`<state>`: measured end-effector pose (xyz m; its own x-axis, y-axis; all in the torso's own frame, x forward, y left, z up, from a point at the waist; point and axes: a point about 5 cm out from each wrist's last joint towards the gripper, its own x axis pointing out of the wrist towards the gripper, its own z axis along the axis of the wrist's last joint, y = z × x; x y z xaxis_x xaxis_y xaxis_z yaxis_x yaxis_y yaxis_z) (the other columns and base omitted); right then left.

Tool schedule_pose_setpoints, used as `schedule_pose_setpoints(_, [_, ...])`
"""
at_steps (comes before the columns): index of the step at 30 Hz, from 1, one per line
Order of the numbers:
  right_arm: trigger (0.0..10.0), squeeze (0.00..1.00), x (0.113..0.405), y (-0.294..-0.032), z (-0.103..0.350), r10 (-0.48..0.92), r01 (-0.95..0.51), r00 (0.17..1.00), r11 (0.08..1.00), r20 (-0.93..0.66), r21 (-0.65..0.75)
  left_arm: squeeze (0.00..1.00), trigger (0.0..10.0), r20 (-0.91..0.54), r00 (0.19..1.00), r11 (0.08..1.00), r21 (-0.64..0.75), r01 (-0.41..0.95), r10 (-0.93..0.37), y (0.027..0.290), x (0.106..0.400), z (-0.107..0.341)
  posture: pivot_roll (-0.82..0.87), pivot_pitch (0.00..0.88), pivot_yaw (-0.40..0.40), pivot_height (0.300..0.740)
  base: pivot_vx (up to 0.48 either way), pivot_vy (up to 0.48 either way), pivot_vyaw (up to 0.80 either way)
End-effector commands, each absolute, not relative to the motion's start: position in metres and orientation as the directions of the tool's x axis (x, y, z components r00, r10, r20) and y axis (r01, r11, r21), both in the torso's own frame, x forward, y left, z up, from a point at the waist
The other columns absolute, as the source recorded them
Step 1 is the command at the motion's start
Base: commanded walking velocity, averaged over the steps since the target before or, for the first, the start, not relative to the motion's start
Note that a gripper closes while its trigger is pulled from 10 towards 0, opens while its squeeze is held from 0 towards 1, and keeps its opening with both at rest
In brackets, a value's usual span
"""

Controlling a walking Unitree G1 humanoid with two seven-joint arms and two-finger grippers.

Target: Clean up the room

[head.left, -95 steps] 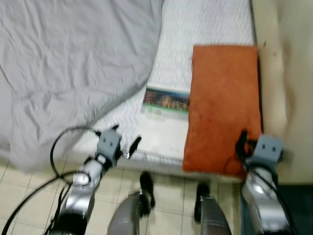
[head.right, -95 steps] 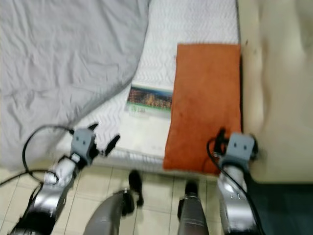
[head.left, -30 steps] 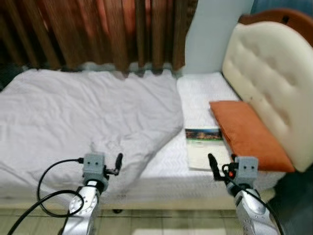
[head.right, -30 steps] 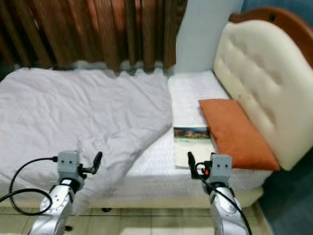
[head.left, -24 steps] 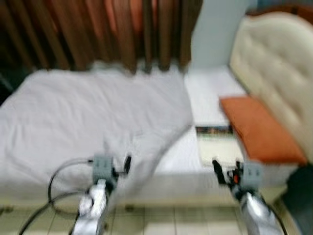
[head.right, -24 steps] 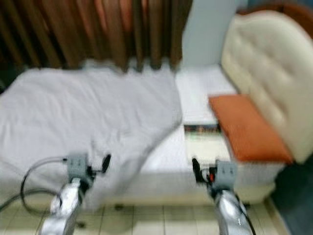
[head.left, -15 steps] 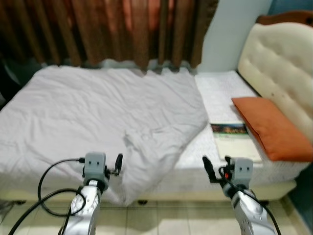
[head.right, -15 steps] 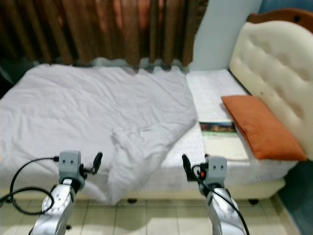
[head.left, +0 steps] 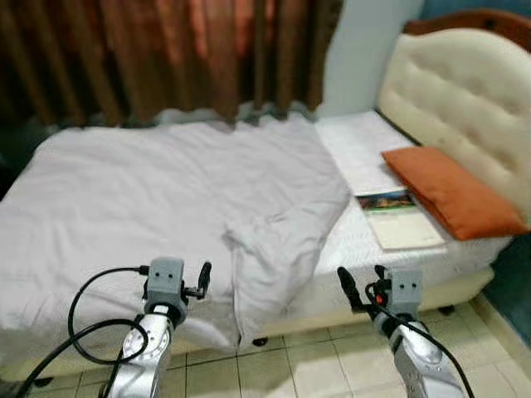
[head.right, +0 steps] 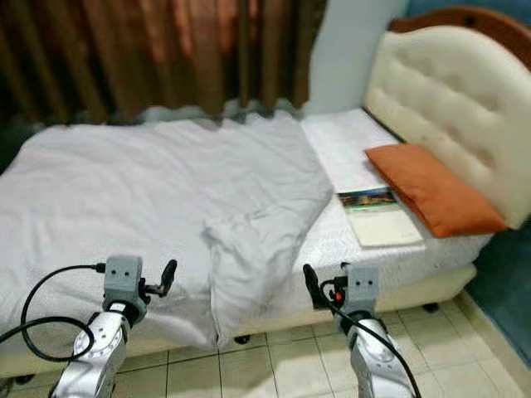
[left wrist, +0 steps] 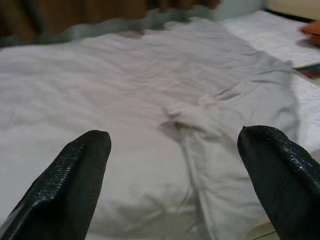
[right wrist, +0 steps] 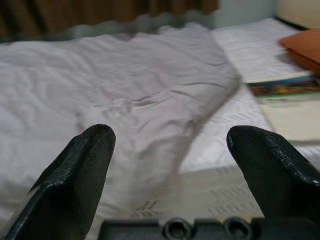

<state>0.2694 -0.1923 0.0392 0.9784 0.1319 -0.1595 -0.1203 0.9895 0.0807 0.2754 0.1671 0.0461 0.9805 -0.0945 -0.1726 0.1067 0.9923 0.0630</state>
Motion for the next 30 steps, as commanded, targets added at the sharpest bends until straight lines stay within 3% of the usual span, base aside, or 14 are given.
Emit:
schedule_pose_setpoints(1, [10.0,0.00,0.2693,-0.2015,0.0378,0.108,-0.098,0.978,0.993,-0.176,0.066,0.00,10.0,-0.160,0.979,0.989,0.061,0.138,-0.127,0.1559,0.2801,0.0504,-0.04,0.000,-0.001,0.740,0.334,0.345,-0.79])
schedule_pose_setpoints(10, [10.0,0.00,0.2709,-0.2047,0.0369,0.098,-0.090,0.978,0.995,-0.186,0.051,0.00,10.0,-0.160,0.979,0.988,0.069,0.137,-0.124,0.1565,0.2819,0.0507,-0.05,0.000,0.000,0.740,0.333,0.345,-0.78])
schedule_pose_setpoints(14, [10.0,0.00,0.2707,-0.2032,0.0357,0.110,-0.102,0.975,0.994,-0.191,0.047,0.00,10.0,-0.165,0.977,0.986,0.081,0.148,-0.133,0.1547,0.2821,0.0504,-0.05,0.000,0.000,0.740,0.341,0.337,0.00])
schedule_pose_setpoints(20, [10.0,0.00,0.2705,-0.2019,0.0337,0.107,-0.102,0.973,0.994,-0.205,0.037,0.00,10.0,-0.176,0.973,0.981,0.099,0.168,-0.149,0.1521,0.2825,0.0493,-0.05,0.000,0.000,0.740,0.474,0.000,-0.13])
schedule_pose_setpoints(26, [10.0,0.00,0.2695,-0.2011,0.0340,0.112,-0.105,0.975,0.993,-0.193,0.044,0.00,10.0,-0.183,0.974,0.983,0.101,0.151,-0.131,0.1526,0.2839,0.0483,-0.05,0.000,0.001,0.740,0.000,0.000,-0.41])
schedule_pose_setpoints(30, [10.0,0.00,0.2698,-0.2006,0.0349,0.116,-0.109,0.975,0.993,-0.191,0.048,0.00,10.0,-0.177,0.976,0.984,0.103,0.148,-0.128,0.1516,0.2848,0.0497,-0.05,0.000,0.001,0.740,0.364,-0.308,0.00])
